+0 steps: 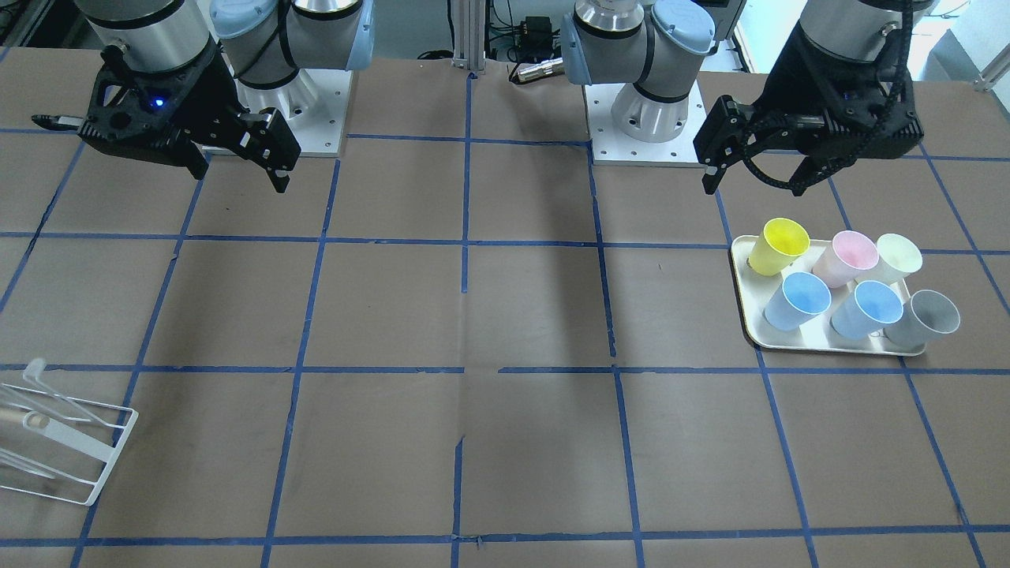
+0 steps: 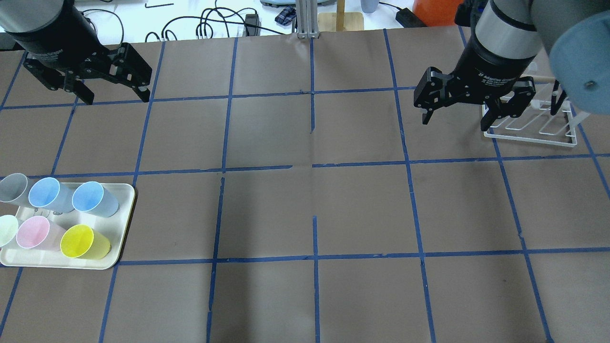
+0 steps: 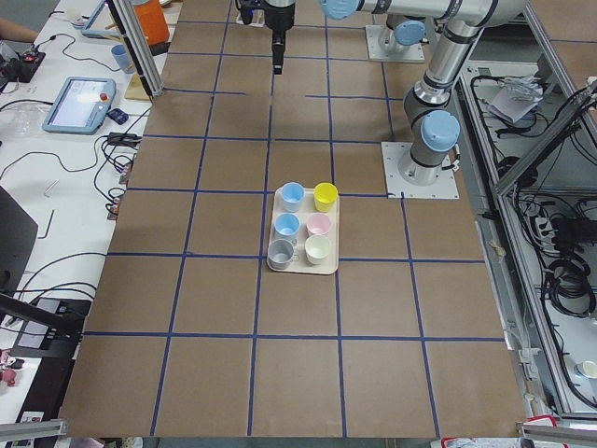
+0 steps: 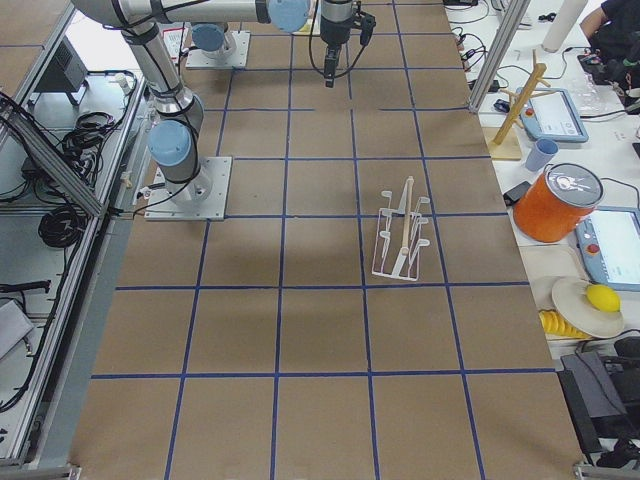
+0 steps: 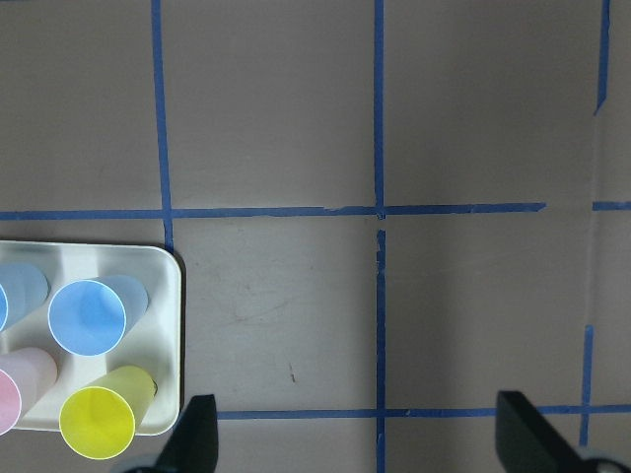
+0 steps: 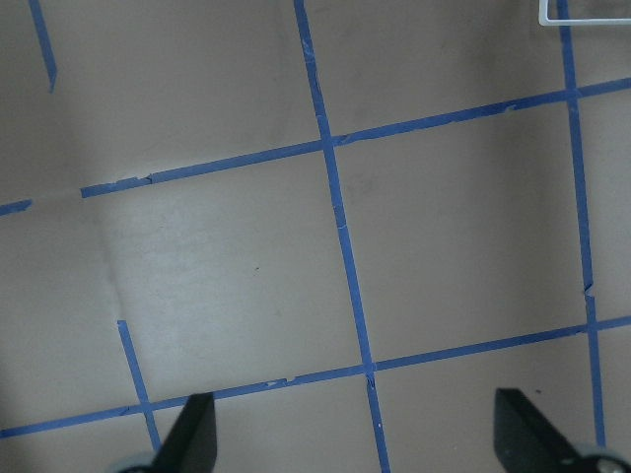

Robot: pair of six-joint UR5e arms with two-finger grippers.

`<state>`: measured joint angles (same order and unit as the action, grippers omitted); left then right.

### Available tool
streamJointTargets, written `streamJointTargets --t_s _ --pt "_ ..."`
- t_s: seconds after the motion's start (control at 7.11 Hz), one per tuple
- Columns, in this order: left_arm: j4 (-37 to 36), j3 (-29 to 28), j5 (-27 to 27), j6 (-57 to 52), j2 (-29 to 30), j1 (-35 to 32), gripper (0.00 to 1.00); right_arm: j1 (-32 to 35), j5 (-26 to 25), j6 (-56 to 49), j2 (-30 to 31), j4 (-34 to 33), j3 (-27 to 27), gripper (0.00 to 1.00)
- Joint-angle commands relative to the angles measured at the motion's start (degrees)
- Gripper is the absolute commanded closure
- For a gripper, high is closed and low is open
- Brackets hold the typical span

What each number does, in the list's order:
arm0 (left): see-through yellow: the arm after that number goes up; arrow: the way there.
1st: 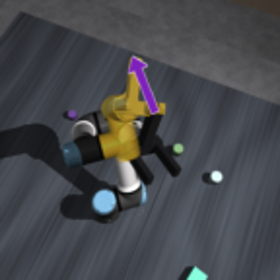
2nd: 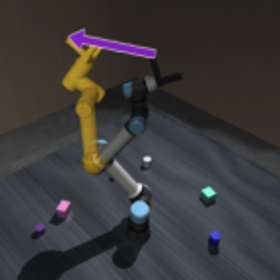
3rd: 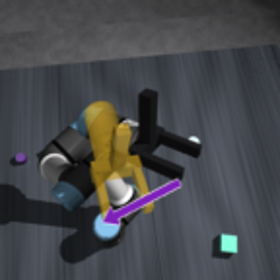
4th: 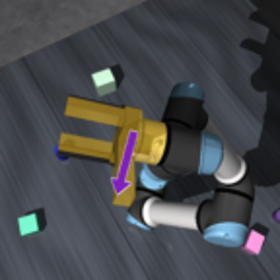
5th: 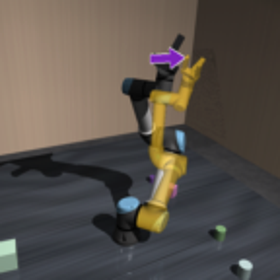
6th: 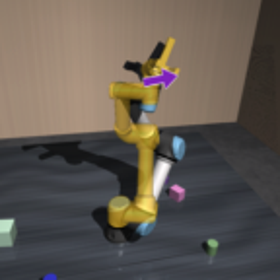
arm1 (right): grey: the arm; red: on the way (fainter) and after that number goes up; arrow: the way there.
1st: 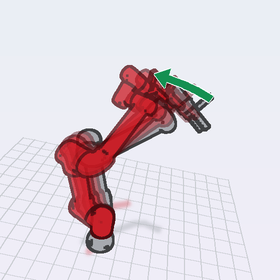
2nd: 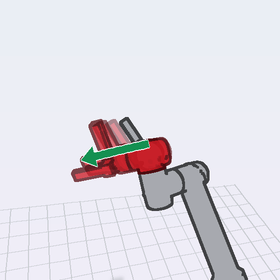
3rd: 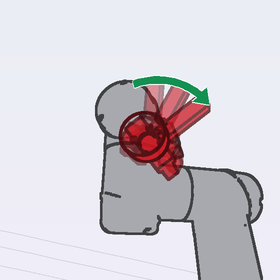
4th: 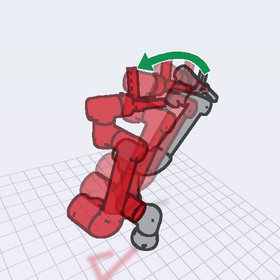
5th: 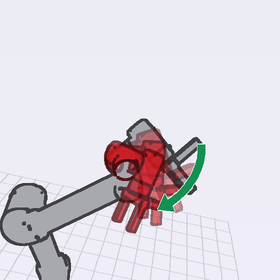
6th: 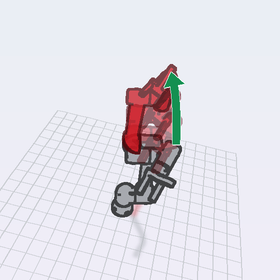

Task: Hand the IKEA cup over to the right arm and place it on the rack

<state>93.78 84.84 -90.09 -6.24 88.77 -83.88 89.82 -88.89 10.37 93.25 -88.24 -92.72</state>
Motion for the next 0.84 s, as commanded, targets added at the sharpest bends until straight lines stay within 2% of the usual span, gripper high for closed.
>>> streamJointTargets --t_s 0.0,0.7 --pt "-0.4 0.1 -0.1 0.0 0.2 0.1 0.0 0.0 -0.1 0.0 0.0 0.0 0.2 0.0" --pt "0.9 0.2 0.0 0.1 0.2 -0.6 0.0 0.1 0.7 0.7 0.2 0.0 0.3 0.0"
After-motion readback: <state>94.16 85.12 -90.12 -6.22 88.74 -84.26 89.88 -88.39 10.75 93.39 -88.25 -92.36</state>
